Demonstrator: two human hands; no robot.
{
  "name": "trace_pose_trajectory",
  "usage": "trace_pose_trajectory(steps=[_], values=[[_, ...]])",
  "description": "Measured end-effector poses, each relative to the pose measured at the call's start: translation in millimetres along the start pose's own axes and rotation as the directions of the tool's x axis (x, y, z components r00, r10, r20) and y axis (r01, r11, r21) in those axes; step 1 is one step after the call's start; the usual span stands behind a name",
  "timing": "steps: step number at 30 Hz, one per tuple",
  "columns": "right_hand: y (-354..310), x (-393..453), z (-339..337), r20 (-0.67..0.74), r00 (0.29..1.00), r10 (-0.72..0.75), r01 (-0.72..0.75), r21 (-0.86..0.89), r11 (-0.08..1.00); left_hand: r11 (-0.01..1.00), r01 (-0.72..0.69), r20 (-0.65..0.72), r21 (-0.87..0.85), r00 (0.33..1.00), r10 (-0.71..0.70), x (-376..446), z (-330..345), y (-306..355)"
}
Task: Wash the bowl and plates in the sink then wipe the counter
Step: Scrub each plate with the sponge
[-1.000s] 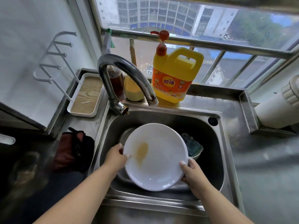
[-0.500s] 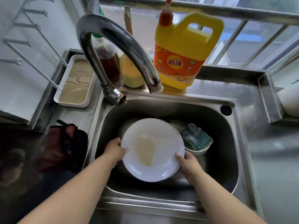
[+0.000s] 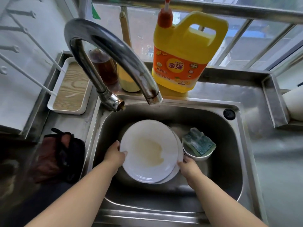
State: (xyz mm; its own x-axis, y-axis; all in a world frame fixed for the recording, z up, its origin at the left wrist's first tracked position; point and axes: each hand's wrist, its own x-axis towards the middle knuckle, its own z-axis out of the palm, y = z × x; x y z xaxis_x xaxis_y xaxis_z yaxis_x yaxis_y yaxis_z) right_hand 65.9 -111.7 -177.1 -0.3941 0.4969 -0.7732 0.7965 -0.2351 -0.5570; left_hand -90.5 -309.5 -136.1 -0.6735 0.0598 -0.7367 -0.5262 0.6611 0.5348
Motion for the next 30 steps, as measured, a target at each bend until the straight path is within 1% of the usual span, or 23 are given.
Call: trace_pose_trajectory(steps=[1,2,3,4,5,6,7,8,9,10,11,13,14,15,16,18,19,22,24,26,28,29,30], values=[[-4,-4,-3,0.019,1.000,-0.009,0.010,-0.042,0.999,1.000,0.005,0.021,-0.011,1.000,-0.005,-1,-1,0],[-11,-11,-8,0.039,0.999,-0.029,0.035,-0.146,0.989,1.000,0.008,0.038,-0.021,0.999,-0.007,-2,-2,-1],[-16,-19,-14,0.052,0.997,-0.058,0.071,-0.293,0.953,0.999,0.017,0.048,-0.032,0.999,-0.016,-2,-3,-2],[-22,-26,-22,0.050,0.993,-0.103,0.114,-0.438,0.891,0.998,0.024,0.049,-0.049,0.999,-0.022,-5,-5,-3],[-28,-33,-30,0.021,0.983,-0.181,0.163,-0.541,0.825,0.997,0.031,0.042,-0.073,0.999,-0.028,-7,-6,-4],[-36,-39,-40,-0.030,0.955,-0.296,0.221,-0.595,0.773,0.994,0.031,0.035,-0.103,0.999,-0.028,-10,-6,-5],[-44,-44,-49,-0.092,0.895,-0.436,0.287,-0.629,0.723,0.990,0.028,0.026,-0.136,0.999,-0.025,-12,-7,-6],[-52,-44,-57,-0.145,0.813,-0.564,0.341,-0.667,0.663,0.985,0.022,0.018,-0.168,1.000,-0.019,-14,-7,-6],[-61,-41,-66,-0.167,0.743,-0.648,0.363,-0.712,0.601,0.979,0.020,0.013,-0.202,1.000,-0.018,-17,-7,-6],[-67,-34,-73,-0.156,0.727,-0.668,0.342,-0.762,0.550,0.974,0.017,0.010,-0.227,1.000,-0.015,-19,-8,-7],[-72,-26,-77,-0.124,0.764,-0.633,0.290,-0.810,0.509,0.967,0.018,0.011,-0.253,1.000,-0.015,-22,-8,-8],[-76,-10,-78,-0.070,0.882,-0.465,0.166,-0.879,0.446,0.952,0.021,0.016,-0.306,1.000,-0.017,-24,-8,-10],[-75,-4,-75,-0.052,0.916,-0.398,0.134,-0.895,0.426,0.946,0.019,0.020,-0.325,1.000,-0.013,-25,-9,-11],[-71,2,-72,-0.044,0.930,-0.364,0.120,-0.901,0.417,0.940,0.018,0.024,-0.342,1.000,-0.010,-26,-9,-13],[-67,6,-69,-0.042,0.932,-0.359,0.115,-0.908,0.403,0.938,0.015,0.034,-0.346,0.999,-0.003,-27,-9,-15],[-63,6,-66,-0.056,0.914,-0.402,0.116,-0.913,0.391,0.940,0.010,0.052,-0.340,0.999,0.008,-30,-9,-17],[-62,5,-67,-0.064,0.900,-0.431,0.134,-0.901,0.413,0.939,0.009,0.056,-0.344,0.998,0.011,-31,-9,-17],[-66,-15,-74,-0.092,0.859,-0.504,0.250,-0.783,0.570,0.925,-0.011,0.067,-0.379,0.997,0.039,-38,-10,-13],[-67,-35,-79,-0.079,0.837,-0.541,0.332,-0.713,0.618,0.928,-0.033,0.051,-0.371,0.997,0.056,-45,-10,-6],[-63,-59,-79,-0.026,0.822,-0.568,0.405,-0.675,0.617,0.938,-0.061,0.030,-0.341,0.997,0.075,-52,-12,1],[-59,-84,-71,0.081,0.811,-0.579,0.498,-0.614,0.612,0.943,-0.074,0.022,-0.325,0.996,0.085,-60,-15,6],[-59,-96,-62,0.151,0.796,-0.586,0.549,-0.588,0.594,0.942,-0.081,0.019,-0.327,0.996,0.092,-66,-17,8],[-58,-106,-51,0.217,0.769,-0.601,0.596,-0.583,0.552,0.936,-0.088,0.022,-0.342,0.995,0.101,-71,-19,8]])
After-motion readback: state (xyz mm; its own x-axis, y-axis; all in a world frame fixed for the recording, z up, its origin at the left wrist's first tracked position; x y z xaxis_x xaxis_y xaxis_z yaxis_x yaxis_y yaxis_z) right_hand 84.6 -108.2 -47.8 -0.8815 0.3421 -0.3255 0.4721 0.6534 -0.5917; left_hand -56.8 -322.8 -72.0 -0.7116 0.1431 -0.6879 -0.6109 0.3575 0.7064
